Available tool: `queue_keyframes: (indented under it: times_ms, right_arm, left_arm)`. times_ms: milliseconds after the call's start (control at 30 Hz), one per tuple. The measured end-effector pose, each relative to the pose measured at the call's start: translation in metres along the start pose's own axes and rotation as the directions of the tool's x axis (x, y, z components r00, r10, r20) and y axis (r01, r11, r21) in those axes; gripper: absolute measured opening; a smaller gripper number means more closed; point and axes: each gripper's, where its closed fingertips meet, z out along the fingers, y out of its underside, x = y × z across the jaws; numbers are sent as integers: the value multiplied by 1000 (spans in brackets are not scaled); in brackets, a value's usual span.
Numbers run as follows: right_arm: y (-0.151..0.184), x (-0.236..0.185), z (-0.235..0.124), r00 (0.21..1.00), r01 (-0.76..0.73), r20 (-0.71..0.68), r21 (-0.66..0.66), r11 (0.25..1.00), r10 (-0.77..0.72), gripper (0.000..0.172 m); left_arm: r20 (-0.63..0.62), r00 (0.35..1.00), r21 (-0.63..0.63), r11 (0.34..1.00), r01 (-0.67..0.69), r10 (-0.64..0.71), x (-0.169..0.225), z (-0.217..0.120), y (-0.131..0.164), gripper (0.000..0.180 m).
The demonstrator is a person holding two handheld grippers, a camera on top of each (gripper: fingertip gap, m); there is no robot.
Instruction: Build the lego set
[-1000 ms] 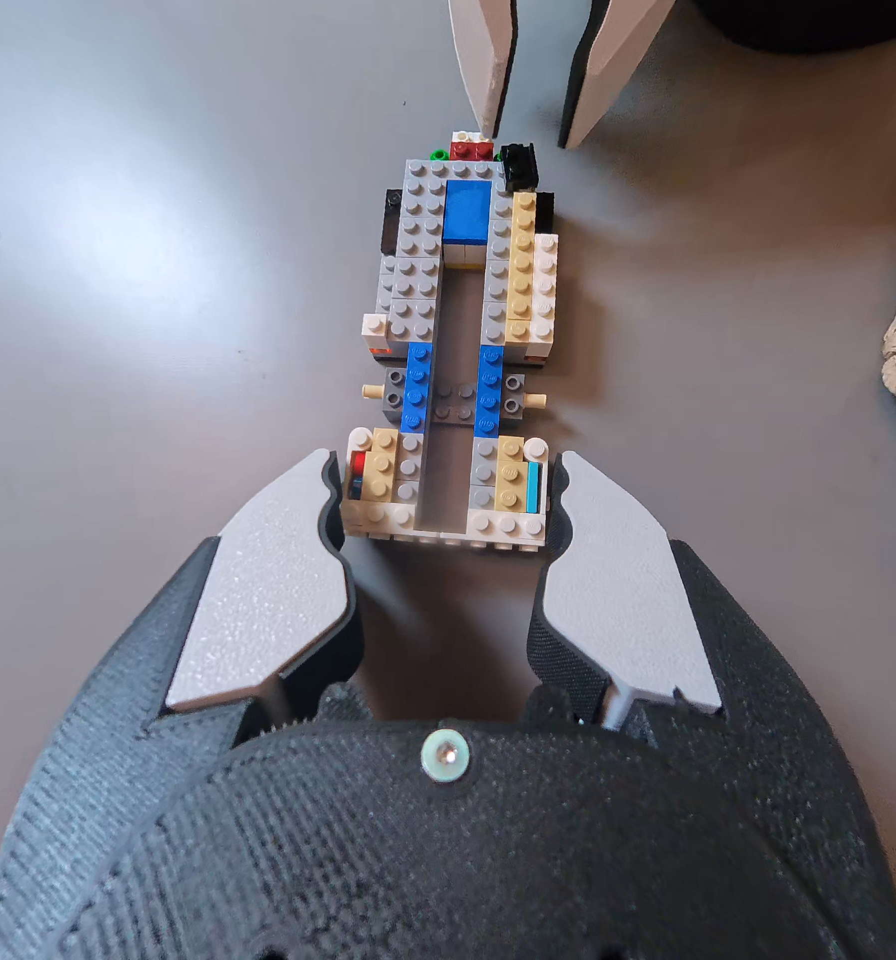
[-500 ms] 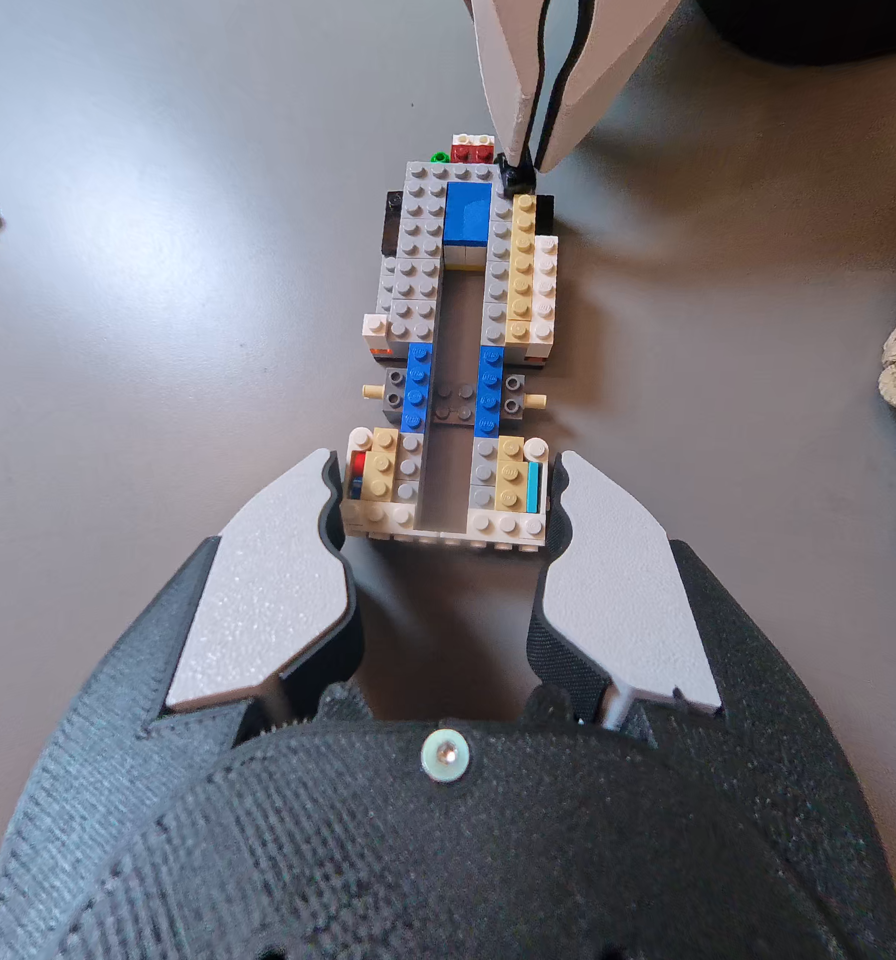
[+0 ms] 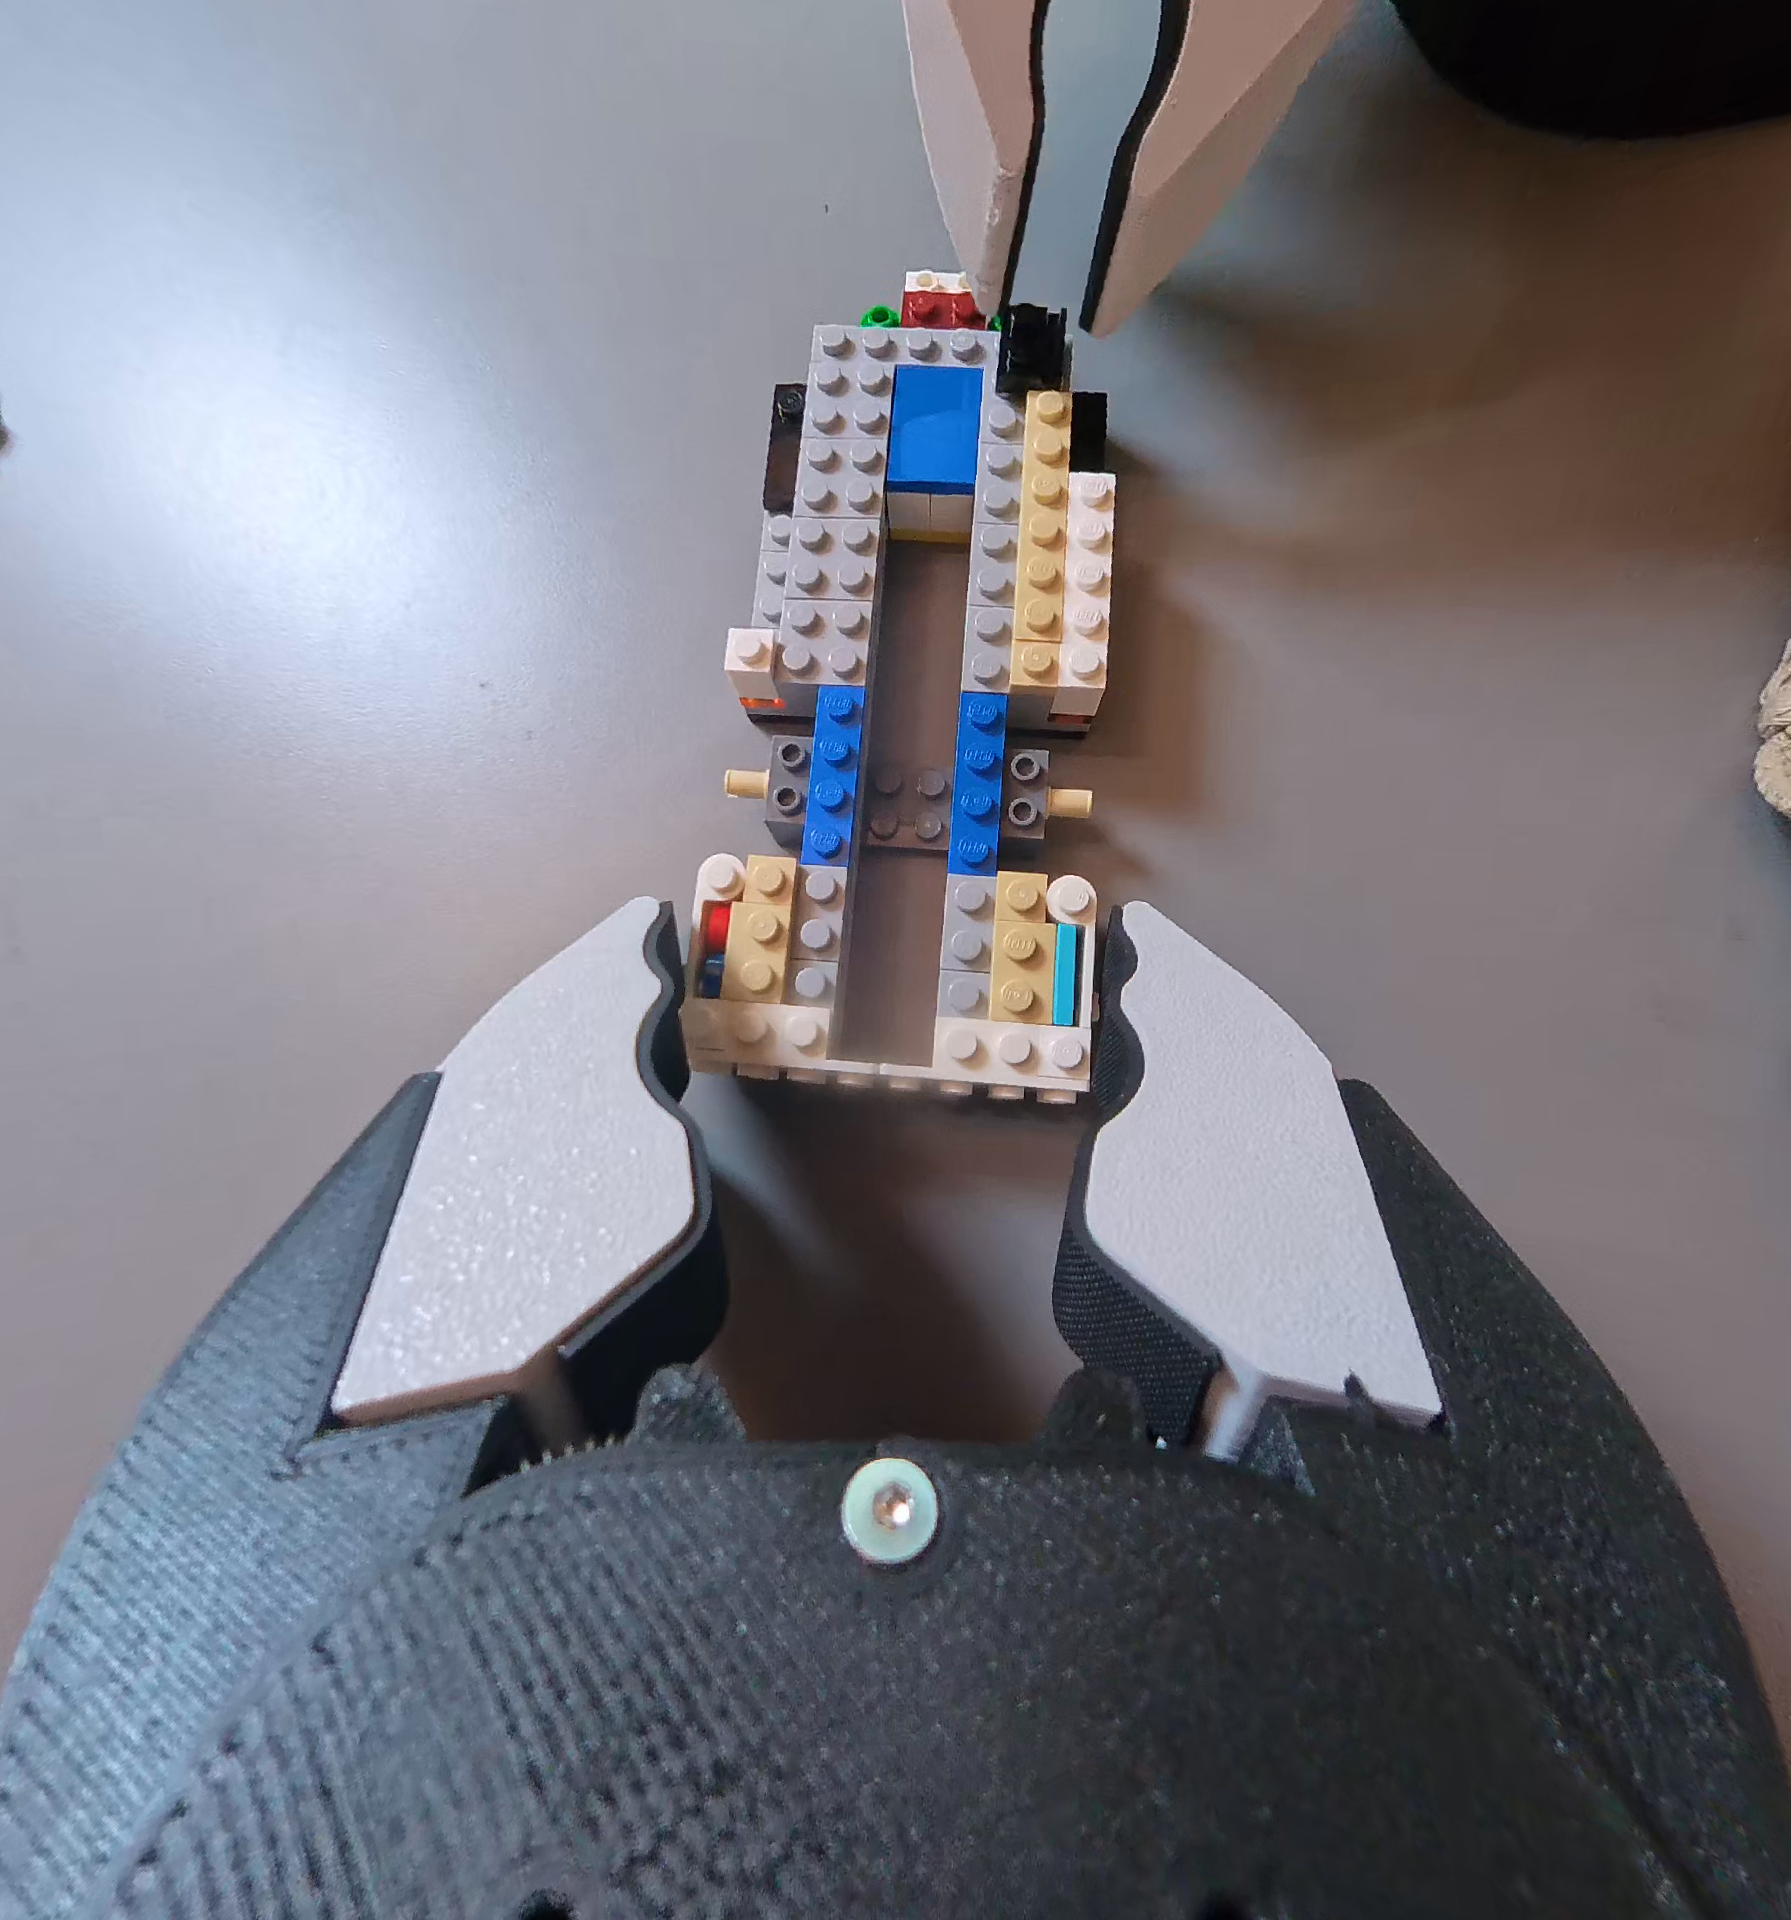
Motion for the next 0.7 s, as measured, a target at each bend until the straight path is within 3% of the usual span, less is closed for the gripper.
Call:
queue_keyframes:
  times_ms: [700]
  right_arm:
    - [2, -8, 5, 999, -8, 33, -64, 998, 10, 8]
  left_arm:
    - [1, 1000, 7, 1000, 8, -8, -1, 0, 0, 76]
